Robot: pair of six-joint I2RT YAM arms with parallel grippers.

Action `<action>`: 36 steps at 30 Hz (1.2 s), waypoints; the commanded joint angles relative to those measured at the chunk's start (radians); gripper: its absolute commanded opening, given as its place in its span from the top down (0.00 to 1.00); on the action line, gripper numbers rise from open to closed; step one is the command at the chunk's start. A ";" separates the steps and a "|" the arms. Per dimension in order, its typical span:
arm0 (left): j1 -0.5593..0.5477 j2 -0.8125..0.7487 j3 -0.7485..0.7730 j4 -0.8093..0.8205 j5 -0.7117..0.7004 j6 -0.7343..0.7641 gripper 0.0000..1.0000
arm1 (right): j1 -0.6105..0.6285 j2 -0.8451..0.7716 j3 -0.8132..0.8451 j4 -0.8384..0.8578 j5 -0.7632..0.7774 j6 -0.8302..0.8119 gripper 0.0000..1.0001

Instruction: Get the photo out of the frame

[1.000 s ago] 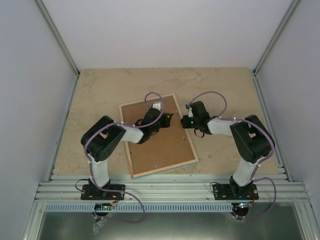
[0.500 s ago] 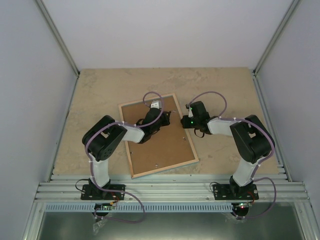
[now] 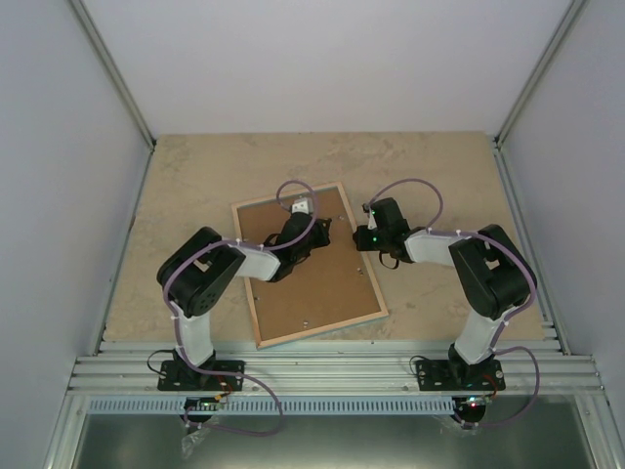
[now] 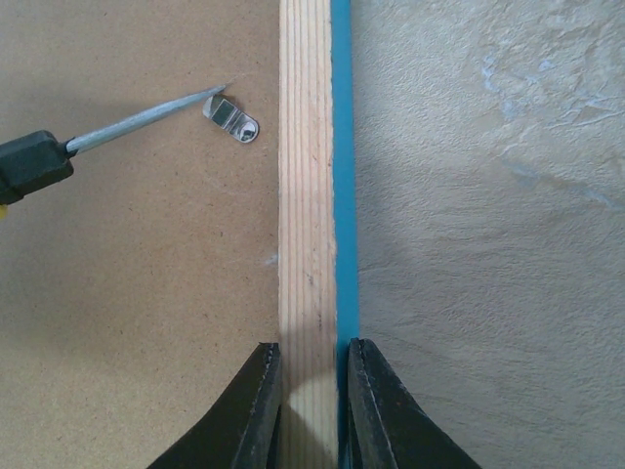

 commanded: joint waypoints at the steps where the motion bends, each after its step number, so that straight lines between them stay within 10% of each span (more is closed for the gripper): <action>1: -0.008 -0.039 -0.032 -0.021 0.015 -0.006 1.00 | 0.020 0.020 -0.026 -0.035 -0.026 0.032 0.99; 36: 0.034 -0.564 -0.255 -0.225 -0.048 0.017 1.00 | -0.157 -0.140 -0.121 -0.048 0.089 0.240 1.00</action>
